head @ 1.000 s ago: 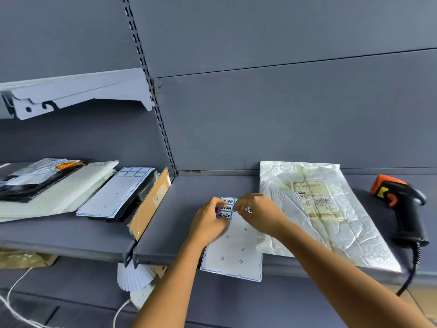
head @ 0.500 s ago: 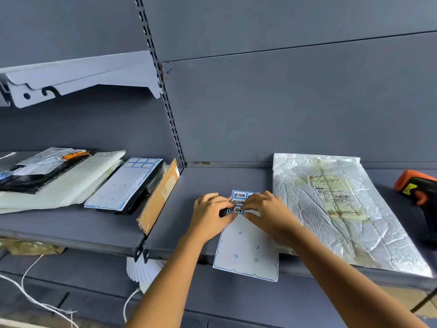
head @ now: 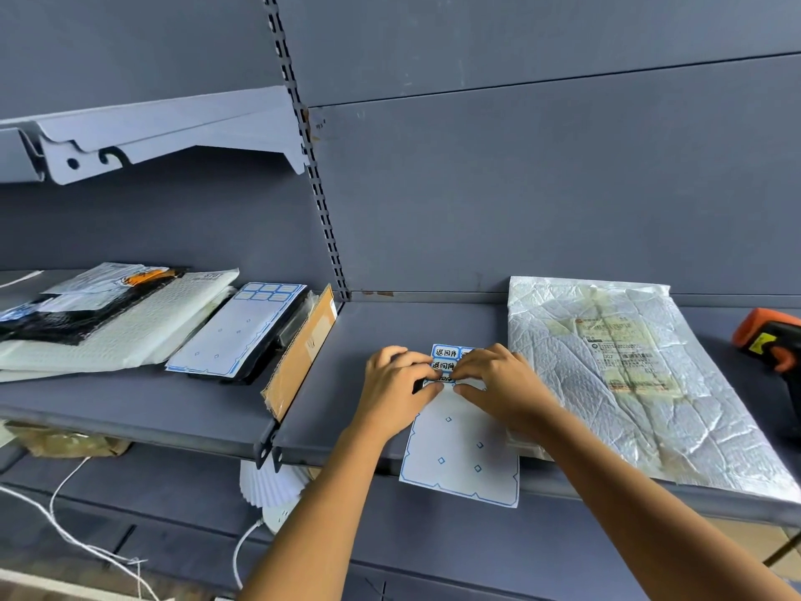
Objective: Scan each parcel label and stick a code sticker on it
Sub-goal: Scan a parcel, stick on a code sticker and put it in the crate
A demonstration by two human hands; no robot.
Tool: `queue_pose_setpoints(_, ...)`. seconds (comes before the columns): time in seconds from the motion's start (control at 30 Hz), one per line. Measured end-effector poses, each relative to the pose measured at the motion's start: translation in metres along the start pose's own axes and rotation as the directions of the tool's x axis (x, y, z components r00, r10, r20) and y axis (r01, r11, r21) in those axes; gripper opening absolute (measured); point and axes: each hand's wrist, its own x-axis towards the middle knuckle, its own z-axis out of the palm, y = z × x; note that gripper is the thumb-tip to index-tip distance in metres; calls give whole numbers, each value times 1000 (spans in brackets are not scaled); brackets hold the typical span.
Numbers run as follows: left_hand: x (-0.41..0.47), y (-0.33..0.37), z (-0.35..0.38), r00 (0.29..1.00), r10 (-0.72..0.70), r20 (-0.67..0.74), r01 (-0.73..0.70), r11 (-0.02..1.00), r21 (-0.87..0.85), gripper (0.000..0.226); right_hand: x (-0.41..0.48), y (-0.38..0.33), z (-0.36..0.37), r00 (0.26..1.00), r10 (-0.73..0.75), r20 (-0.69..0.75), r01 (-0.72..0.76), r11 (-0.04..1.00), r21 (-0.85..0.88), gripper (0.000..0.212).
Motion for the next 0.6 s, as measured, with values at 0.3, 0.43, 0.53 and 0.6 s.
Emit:
queue_pose_setpoints(0.3,2,-1,2,1000,20,-16,-20,999,-31,20,6,-9,1,997,19,-73,-20,1000,-14,20)
queue_pose_setpoints(0.43,3,-2,2,1000,13,-13,-14,999,-51,14,5,-10,0,995,16,-94,-15,1000,11,16)
queue_pose_setpoints(0.53,3,-1,1,1000,-8,8,8,997,-79,14,5,-11,-1,994,-1,-113,3,1000,22,13)
queue_pose_setpoints(0.6,3,-1,1,999,-26,27,28,996,-90,16,5,-10,0,993,-8,-122,11,1000,26,13)
